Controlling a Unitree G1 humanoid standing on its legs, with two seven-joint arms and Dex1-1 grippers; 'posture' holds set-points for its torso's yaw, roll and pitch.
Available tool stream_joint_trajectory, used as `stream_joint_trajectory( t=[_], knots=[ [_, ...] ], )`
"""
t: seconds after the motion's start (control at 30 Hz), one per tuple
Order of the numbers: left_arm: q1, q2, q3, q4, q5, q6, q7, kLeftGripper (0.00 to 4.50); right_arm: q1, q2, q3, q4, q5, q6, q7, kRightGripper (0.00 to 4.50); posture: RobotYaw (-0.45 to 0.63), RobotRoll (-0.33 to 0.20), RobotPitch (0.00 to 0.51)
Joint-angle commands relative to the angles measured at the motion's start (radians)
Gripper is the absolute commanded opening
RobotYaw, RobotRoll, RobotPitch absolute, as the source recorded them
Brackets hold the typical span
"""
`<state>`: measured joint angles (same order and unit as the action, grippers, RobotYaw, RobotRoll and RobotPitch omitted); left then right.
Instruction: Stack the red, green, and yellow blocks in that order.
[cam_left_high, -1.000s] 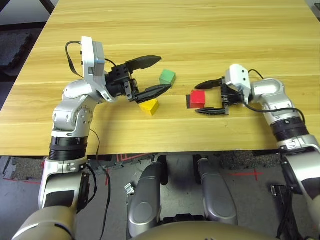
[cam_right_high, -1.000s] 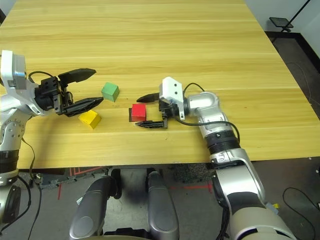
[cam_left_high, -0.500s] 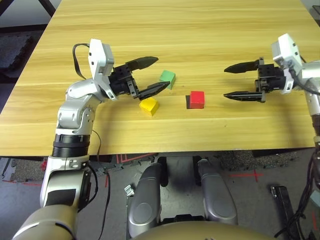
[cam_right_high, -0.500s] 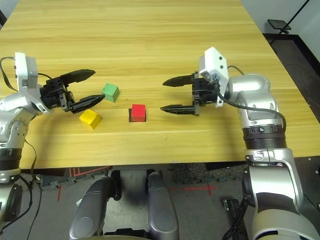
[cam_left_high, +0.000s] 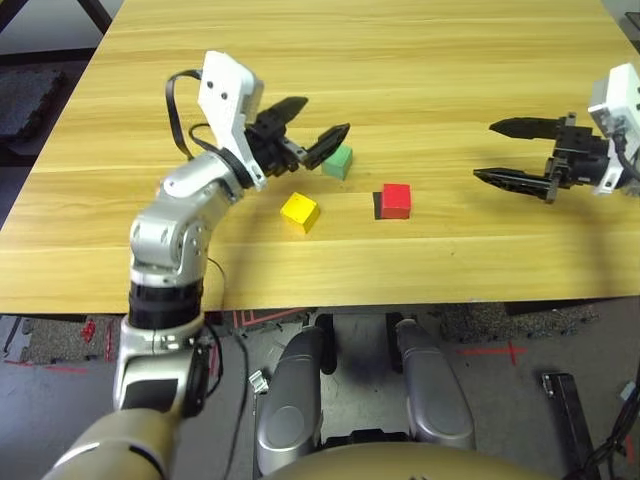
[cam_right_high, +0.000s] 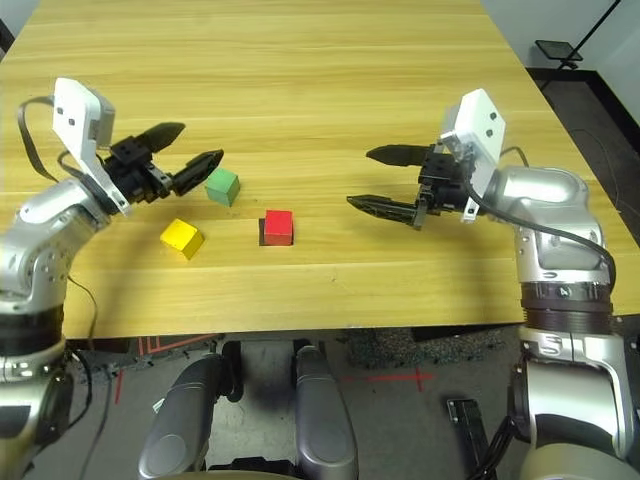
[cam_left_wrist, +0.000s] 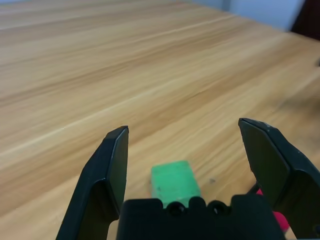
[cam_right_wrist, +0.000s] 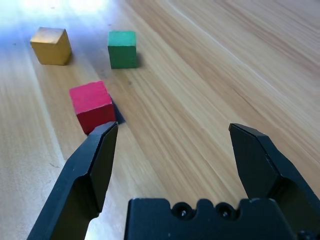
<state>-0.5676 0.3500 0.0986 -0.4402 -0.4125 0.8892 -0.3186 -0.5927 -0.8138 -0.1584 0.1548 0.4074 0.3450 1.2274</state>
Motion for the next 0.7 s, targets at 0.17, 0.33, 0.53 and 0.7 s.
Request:
stream_joint_trajectory(
  t=[0.17, 0.33, 0.53, 0.7],
  knots=[
    [0.01, 0.068, -0.154, -0.049, 0.133, 0.166, 0.124, 4.5, 0.031, 0.006, -0.008, -0.036, 0.023, 0.021, -0.04, 4.48, 0.27, 0.081, 0.312],
    [0.034, 0.048, -0.212, -0.038, 0.156, 0.167, 0.127, 4.5, 0.029, 0.009, -0.008, -0.036, 0.025, 0.022, -0.046, 4.48, 0.27, 0.078, 0.313],
    [0.015, -0.004, -0.223, -0.011, 0.163, 0.178, 0.135, 4.5, 0.036, 0.006, -0.012, -0.04, 0.025, 0.019, -0.052, 4.48, 0.25, 0.071, 0.316],
    [0.009, -0.011, -0.26, 0.013, 0.194, 0.172, 0.13, 4.5, 0.051, 0.01, -0.014, -0.061, 0.03, 0.024, -0.06, 4.48, 0.24, 0.073, 0.318]
  ],
)
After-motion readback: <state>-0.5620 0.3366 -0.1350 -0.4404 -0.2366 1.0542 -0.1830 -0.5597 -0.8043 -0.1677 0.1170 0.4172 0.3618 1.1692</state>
